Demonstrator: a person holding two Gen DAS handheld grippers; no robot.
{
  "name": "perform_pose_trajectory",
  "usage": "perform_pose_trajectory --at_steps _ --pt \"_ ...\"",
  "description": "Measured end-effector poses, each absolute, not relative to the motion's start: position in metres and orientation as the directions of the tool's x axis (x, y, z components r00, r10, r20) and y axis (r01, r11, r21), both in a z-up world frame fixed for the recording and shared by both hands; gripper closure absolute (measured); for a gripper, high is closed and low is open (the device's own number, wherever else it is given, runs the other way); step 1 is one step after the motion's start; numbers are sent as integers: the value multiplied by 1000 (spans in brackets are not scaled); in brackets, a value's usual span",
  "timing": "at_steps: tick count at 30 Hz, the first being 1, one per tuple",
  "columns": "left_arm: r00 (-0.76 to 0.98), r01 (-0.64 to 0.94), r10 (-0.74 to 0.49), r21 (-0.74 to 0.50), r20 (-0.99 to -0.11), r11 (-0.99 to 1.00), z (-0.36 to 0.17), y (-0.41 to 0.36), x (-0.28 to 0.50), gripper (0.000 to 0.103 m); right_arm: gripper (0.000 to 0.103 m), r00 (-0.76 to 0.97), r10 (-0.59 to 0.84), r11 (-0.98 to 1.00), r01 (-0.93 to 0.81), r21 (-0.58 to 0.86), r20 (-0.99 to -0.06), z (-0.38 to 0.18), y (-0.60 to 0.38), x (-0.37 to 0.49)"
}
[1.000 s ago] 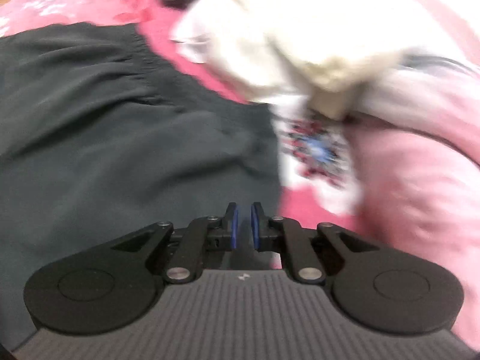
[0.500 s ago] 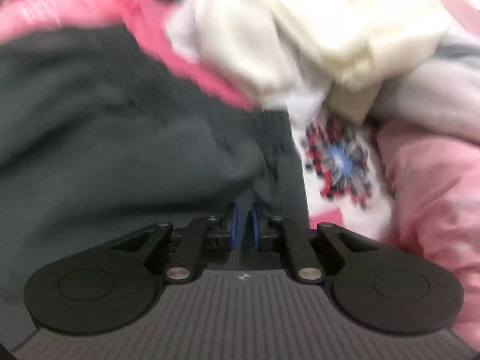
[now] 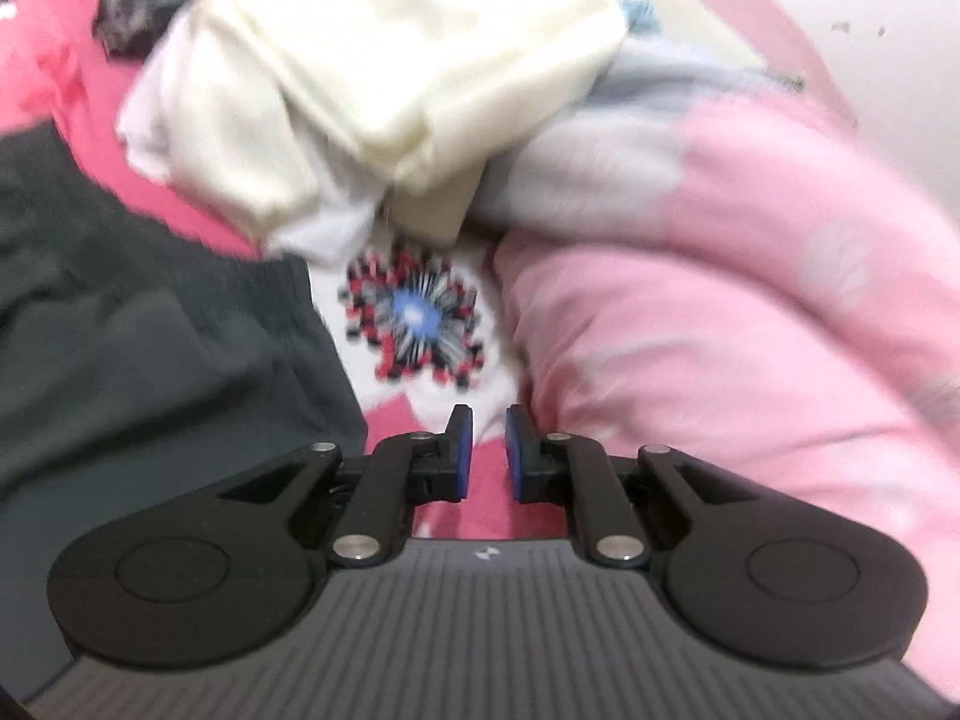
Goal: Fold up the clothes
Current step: 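Release the sweatpants and lift both tools away from the bed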
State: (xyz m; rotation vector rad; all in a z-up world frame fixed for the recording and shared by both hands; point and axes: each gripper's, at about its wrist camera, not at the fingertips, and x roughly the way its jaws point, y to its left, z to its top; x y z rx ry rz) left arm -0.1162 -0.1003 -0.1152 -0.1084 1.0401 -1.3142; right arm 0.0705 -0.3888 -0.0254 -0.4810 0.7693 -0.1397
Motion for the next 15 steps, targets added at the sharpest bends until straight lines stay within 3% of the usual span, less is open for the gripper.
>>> perform_pose_trajectory --at_steps 9,15 --pt "270 472 -826 -680 -494 561 -69 50 -54 35 91 827 -113 936 -98 -339 -551 50 -351 42" --pt "457 289 -692 -642 -559 710 -52 154 -63 35 91 868 2 960 -141 -243 -496 87 -336 19"
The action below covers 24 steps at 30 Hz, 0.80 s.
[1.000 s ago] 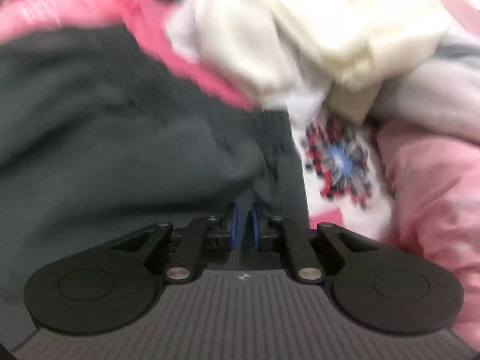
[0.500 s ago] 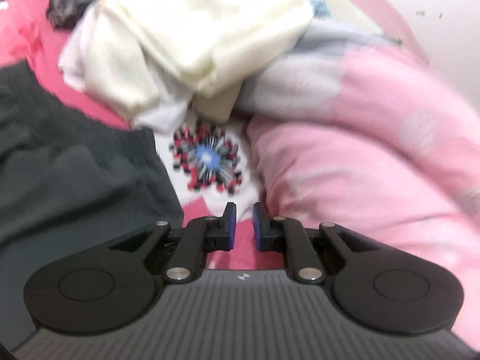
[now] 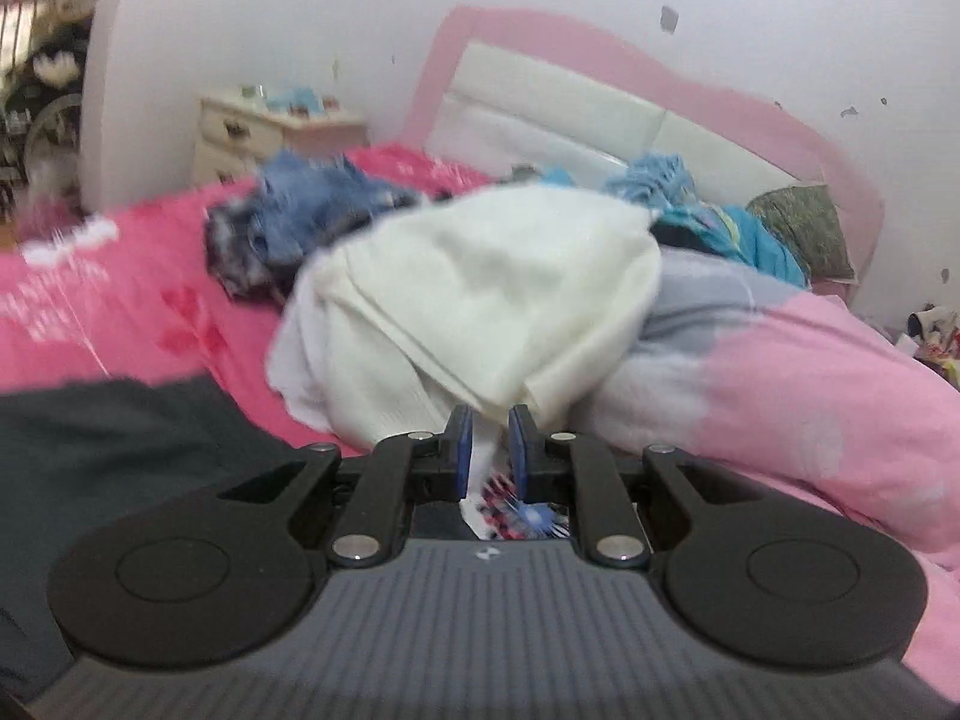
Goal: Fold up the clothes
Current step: 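Release the sweatpants and lift both tools away from the bed, then move both tools over the sweatpants waistband and lower them to it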
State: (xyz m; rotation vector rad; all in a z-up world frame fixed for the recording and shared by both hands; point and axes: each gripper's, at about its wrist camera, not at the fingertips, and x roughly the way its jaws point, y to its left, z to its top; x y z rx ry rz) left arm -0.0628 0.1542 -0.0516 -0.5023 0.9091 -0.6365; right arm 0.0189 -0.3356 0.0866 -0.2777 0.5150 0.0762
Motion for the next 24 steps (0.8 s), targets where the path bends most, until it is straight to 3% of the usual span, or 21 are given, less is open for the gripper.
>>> perform_pose_trajectory --at_steps 5,9,13,18,24 --pt "499 157 -548 -553 -671 819 -37 207 -83 35 90 739 251 924 -375 -72 -626 82 -309 -17" --pt "524 65 -398 -431 -753 900 -27 240 -110 35 90 421 447 762 -641 90 -789 27 -254 -58" --pt "556 -26 -307 -385 -773 923 -21 270 -131 35 90 180 506 634 -741 223 -843 -33 -202 -100" --pt "525 -40 -303 -379 -795 925 -40 272 -140 35 89 96 502 653 -694 304 -860 -63 -182 -103" --pt "450 93 -270 -256 -851 962 -82 241 -144 40 76 202 538 772 -507 382 -818 -43 -203 -51"
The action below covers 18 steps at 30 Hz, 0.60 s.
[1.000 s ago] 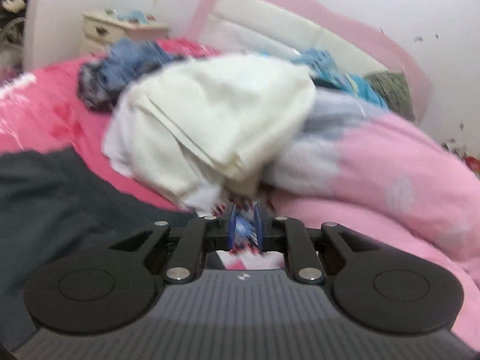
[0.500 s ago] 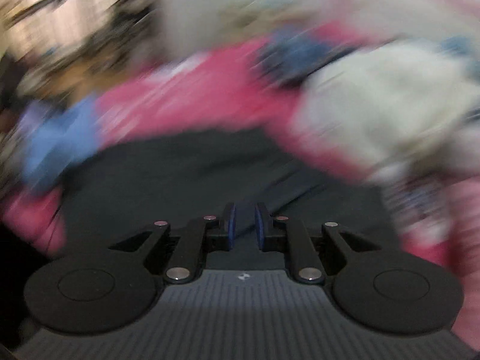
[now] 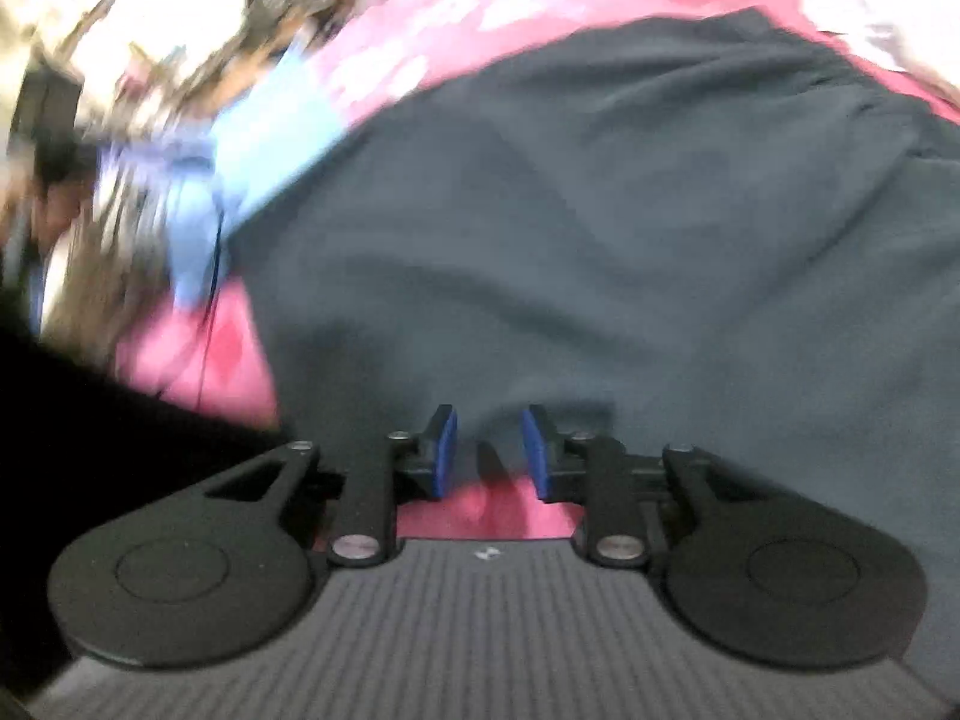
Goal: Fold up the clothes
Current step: 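Move both tools over the sweatpants waistband and lower them to it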
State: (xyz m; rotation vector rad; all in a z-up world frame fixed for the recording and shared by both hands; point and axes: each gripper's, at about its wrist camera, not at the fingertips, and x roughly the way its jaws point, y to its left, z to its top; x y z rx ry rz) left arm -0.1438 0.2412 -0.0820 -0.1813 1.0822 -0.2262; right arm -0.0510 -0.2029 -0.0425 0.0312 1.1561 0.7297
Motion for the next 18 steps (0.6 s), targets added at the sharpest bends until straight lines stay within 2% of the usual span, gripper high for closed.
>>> perform_pose_trajectory --at_steps 5,7,10,12,18 --pt "439 195 -224 -151 -870 969 -94 218 -144 44 68 273 572 801 -389 455 -773 -30 -207 -14" --pt "438 228 -211 -119 -874 966 -95 210 -145 48 59 292 583 804 -337 489 -758 -30 -203 5" --pt "445 274 -190 -69 -875 959 -92 200 -152 53 57 321 591 806 -245 539 -740 -32 -194 39" --pt "456 306 -175 -31 -873 951 -89 192 -157 56 53 318 599 799 -185 572 -735 -43 -180 60" --pt "470 363 -122 65 -874 929 -89 177 -170 63 51 257 656 725 47 687 -710 -93 -129 114"
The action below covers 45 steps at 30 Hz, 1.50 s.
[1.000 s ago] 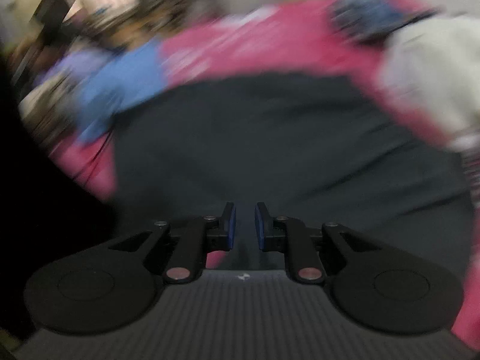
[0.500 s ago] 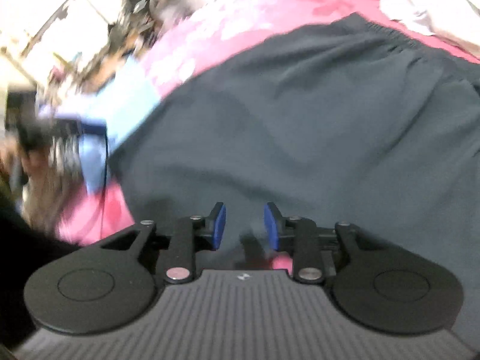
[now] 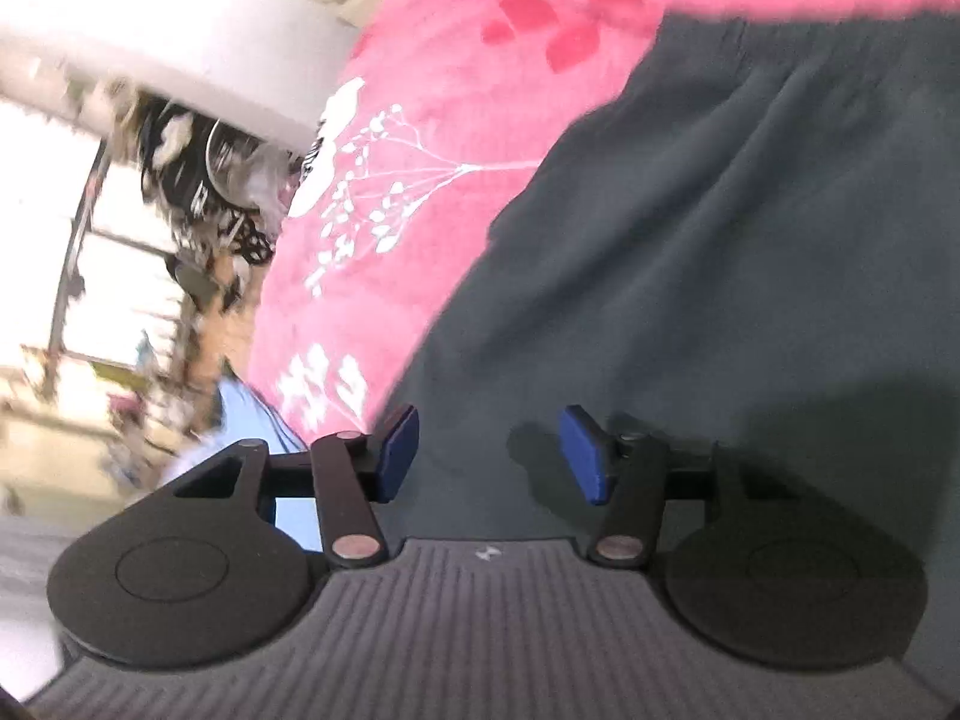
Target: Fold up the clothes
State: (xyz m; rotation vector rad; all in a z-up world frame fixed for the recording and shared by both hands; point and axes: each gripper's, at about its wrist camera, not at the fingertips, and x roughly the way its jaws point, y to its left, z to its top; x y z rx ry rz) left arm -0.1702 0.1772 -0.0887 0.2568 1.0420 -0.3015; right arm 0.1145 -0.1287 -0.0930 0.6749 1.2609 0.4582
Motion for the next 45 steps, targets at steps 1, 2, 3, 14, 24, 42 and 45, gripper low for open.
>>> perform_pose_trajectory --at_steps 1,2,3,14,24,42,45 --pt "469 366 -120 69 -875 928 -89 176 -171 65 51 242 660 719 74 691 -711 -99 -120 121" --pt "469 368 -121 69 -875 927 -90 175 -171 67 51 236 659 719 85 690 -715 -101 -111 125" --pt "469 369 -121 70 -875 927 -89 174 -171 69 51 233 657 720 87 688 -717 -102 -104 128" --pt "449 423 -123 89 -885 902 -94 162 -169 75 49 196 558 807 101 582 -806 -104 -41 158" --pt "423 358 -114 51 -899 932 -107 158 -155 102 44 171 434 891 63 449 -885 -102 -18 157" --pt "416 428 -621 -460 -664 778 -72 141 -145 103 99 281 467 876 -14 483 -838 -90 -82 131" --pt "397 459 -707 -541 -585 705 -64 131 -122 103 100 322 482 866 -36 499 -814 -81 -102 127"
